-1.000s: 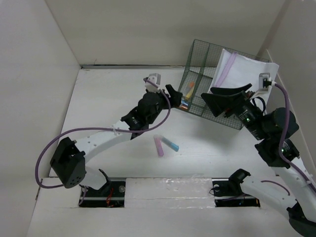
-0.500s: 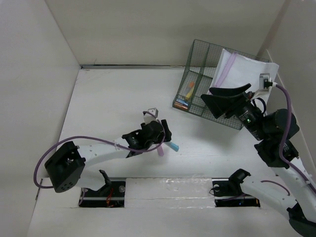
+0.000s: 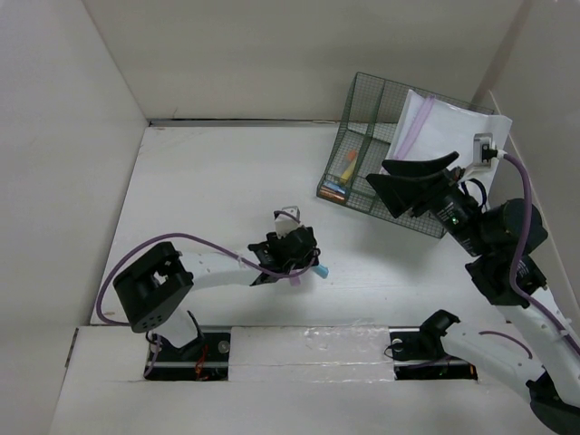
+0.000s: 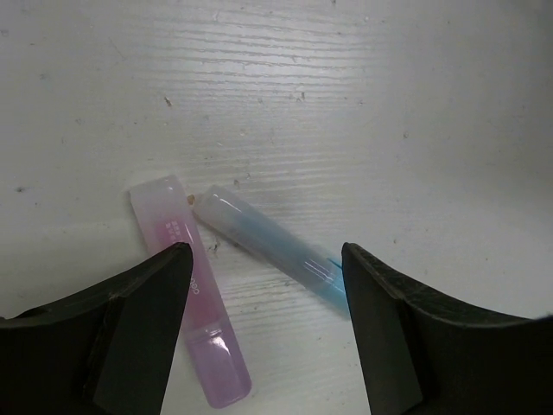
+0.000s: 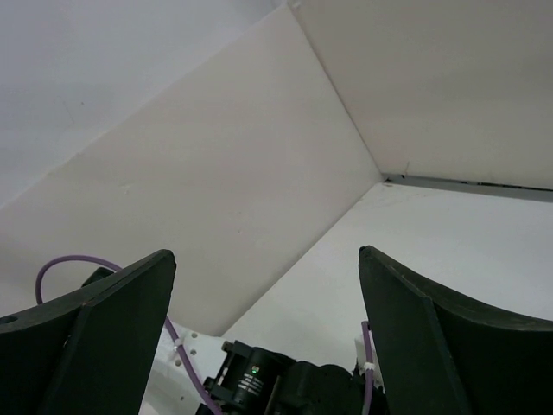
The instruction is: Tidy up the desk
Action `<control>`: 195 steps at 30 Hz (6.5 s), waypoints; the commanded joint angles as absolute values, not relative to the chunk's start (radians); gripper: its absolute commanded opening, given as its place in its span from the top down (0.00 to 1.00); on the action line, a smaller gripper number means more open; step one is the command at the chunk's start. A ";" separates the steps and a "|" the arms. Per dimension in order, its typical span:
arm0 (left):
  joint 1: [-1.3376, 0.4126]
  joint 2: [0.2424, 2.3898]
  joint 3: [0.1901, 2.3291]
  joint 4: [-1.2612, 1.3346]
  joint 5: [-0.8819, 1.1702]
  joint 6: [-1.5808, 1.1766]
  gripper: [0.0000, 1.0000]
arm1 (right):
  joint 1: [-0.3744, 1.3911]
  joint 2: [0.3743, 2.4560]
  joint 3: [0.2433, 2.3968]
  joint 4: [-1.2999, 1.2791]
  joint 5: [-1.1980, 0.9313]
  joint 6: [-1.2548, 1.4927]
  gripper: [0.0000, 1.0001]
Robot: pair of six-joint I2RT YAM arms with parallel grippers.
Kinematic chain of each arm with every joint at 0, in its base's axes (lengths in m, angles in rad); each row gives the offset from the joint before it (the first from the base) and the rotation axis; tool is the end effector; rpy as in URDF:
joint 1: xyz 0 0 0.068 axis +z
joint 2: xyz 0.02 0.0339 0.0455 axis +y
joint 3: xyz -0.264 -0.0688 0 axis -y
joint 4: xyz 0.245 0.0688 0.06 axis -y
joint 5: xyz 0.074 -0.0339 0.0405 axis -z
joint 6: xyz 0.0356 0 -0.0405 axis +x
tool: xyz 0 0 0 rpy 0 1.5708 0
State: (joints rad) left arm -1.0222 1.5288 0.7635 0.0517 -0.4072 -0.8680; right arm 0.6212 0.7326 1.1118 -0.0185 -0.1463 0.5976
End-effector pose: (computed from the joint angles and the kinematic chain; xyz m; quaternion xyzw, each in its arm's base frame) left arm 0.1726 -0.2553 0.1810 -0.0152 0.8946 -0.2222 0.3874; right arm 0.1038 0.0806 0.4750 -0.0668 0.5665 0.5036 0.6488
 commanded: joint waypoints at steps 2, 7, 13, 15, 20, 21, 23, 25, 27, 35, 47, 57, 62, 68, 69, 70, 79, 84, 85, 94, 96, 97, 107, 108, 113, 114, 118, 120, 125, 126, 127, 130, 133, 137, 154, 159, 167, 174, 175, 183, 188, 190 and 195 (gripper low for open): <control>-0.999 1.473 0.756 0.006 -0.436 -0.919 0.36 | 0.615 0.703 1.115 0.017 -0.120 0.548 0.08; -0.999 1.277 0.687 -0.031 -0.488 -0.943 0.37 | 0.615 0.722 1.065 0.024 -0.080 0.520 0.08; -1.008 1.298 0.680 -0.127 -0.439 -0.979 0.47 | 0.615 0.761 1.033 0.028 -0.083 0.508 0.18; -1.025 1.337 0.678 -0.141 -0.427 -0.997 0.47 | 0.615 0.761 1.016 0.031 -0.078 0.500 0.42; -1.034 1.368 0.661 -0.126 -0.402 -1.017 0.52 | 0.615 0.752 0.957 0.029 -0.072 0.482 0.87; -1.034 1.374 0.660 -0.120 -0.402 -1.009 0.52 | 0.615 0.746 0.951 0.026 -0.066 0.477 0.88; -1.034 1.388 0.666 -0.106 -0.397 -1.000 0.52 | 0.615 0.744 0.937 0.025 -0.066 0.466 0.85; -1.034 1.433 0.686 -0.103 -0.384 -0.983 0.52 | 0.615 0.749 0.923 0.025 -0.067 0.466 0.74; -1.034 1.480 0.707 -0.107 -0.376 -0.970 0.52 | 0.615 0.750 0.920 0.023 -0.081 0.465 0.65; -1.034 1.563 0.761 -0.169 -0.406 -0.948 0.68 | 0.615 0.733 0.887 0.043 -0.066 0.453 0.53; -1.034 1.427 0.811 -0.400 -0.621 -1.002 1.00 | 0.615 0.707 0.836 0.046 -0.005 0.428 0.50; -0.870 1.382 0.975 0.279 -0.395 -0.526 1.00 | 0.615 0.663 0.767 0.029 0.021 0.428 0.51; -0.782 1.607 1.246 0.422 -0.234 -0.292 1.00 | 0.615 0.614 0.750 -0.024 0.081 0.414 0.51; -0.721 2.011 1.747 0.342 -0.030 -0.186 1.00 | 0.615 0.597 0.764 -0.073 0.094 0.403 0.50; -0.712 2.061 1.814 0.316 -0.017 -0.190 1.00 | 0.615 0.588 0.765 -0.080 0.094 0.403 0.51; -0.697 2.112 1.889 0.267 -0.006 -0.196 1.00 | 0.615 0.584 0.765 -0.086 0.092 0.403 0.51; -0.655 2.416 2.330 0.225 0.057 -0.270 0.94 | 0.615 0.554 0.764 -0.126 0.060 0.403 0.50; -0.655 2.434 2.332 0.249 0.064 -0.270 0.84 | 0.615 0.549 0.756 -0.118 0.057 0.410 0.50; -0.655 2.437 2.330 0.245 0.071 -0.270 0.78 | 0.615 0.548 0.755 -0.115 0.057 0.410 0.50; -0.664 2.315 2.145 0.293 0.114 -0.241 0.44 | 0.615 0.581 0.752 -0.087 0.044 0.411 0.50; -0.675 2.211 2.025 0.340 0.098 -0.239 0.46 | 0.615 0.581 0.753 -0.086 0.051 0.410 0.50; -0.687 2.160 1.964 0.371 0.089 -0.253 0.47 | 0.615 0.580 0.752 -0.087 0.054 0.410 0.50; -0.727 1.510 1.100 0.401 -0.251 -0.615 0.63 | 0.615 0.551 0.715 -0.069 0.109 0.397 0.94; -0.756 1.493 1.073 0.321 -0.279 -0.664 0.62 | 0.615 0.555 0.710 -0.066 0.109 0.397 0.94; -0.893 1.471 1.022 -0.032 -0.466 -0.866 0.52 | 0.615 0.589 0.690 -0.031 0.071 0.411 0.70; -0.916 1.483 1.025 -0.125 -0.474 -0.932 0.50 | 0.615 0.600 0.687 -0.025 0.064 0.411 0.67; -1.009 1.549 1.042 -0.273 -0.476 -1.061 0.48 | 0.615 0.607 0.684 -0.020 0.037 0.413 0.51; -1.029 1.559 1.011 -0.267 -0.451 -1.090 0.46 | 0.615 0.594 0.678 -0.025 0.031 0.413 0.50; -1.029 1.531 0.943 -0.241 -0.420 -1.124 0.45 | 0.615 0.565 0.664 -0.029 0.025 0.416 0.49; -1.040 1.529 0.936 -0.238 -0.417 -1.129 0.44 | 0.615 0.563 0.663 -0.031 0.025 0.416 0.49; -1.040 1.535 0.927 -0.236 -0.419 -1.135 0.44 | 0.615 0.557 0.661 -0.034 0.023 0.416 0.49; -1.049 1.572 0.928 -0.245 -0.419 -1.164 0.43 | 0.615 0.551 0.658 -0.032 0.023 0.416 0.49; -1.068 1.623 0.974 -0.291 -0.451 -1.198 0.41 | 0.615 0.551 0.660 -0.032 0.017 0.416 0.49; -1.103 1.654 1.017 -0.304 -0.483 -1.212 0.40 | 0.615 0.557 0.657 -0.028 0.008 0.414 0.49; -1.103 1.798 1.103 -0.374 -0.541 -1.167 0.48 | 0.615 0.543 0.646 -0.021 -0.008 0.410 0.49; -1.103 1.824 1.112 -0.385 -0.543 -1.160 0.58 | 0.615 0.532 0.647 -0.021 -0.006 0.410 0.49; -1.112 1.829 1.060 -0.448 -0.586 -1.178 0.92 | 0.615 0.434 0.667 -0.069 0.107 0.393 0.49; -1.112 1.763 1.052 -0.402 -0.603 -1.109 1.00 | 0.615 0.388 0.680 -0.090 0.146 0.391 0.49; -1.112 1.750 1.063 -0.397 -0.613 -1.098 1.00 | 0.615 0.388 0.680 -0.095 0.147 0.393 0.49; -1.042 1.577 1.129 -0.204 -0.646 -0.887 1.00 | 0.615 0.394 0.673 -0.098 0.161 0.403 0.49; -0.901 1.542 1.141 0.143 -0.484 -0.645 1.00 | 0.615 0.414 0.678 -0.104 0.164 0.397 0.49; -0.856 1.603 1.225 0.181 -0.386 -0.572 1.00 | 0.615 0.428 0.680 -0.100 0.161 0.400 0.49; -0.792 1.851 1.568 0.163 -0.338 -0.316 1.00 | 0.615 0.456 0.676 -0.104 0.155 0.400 0.49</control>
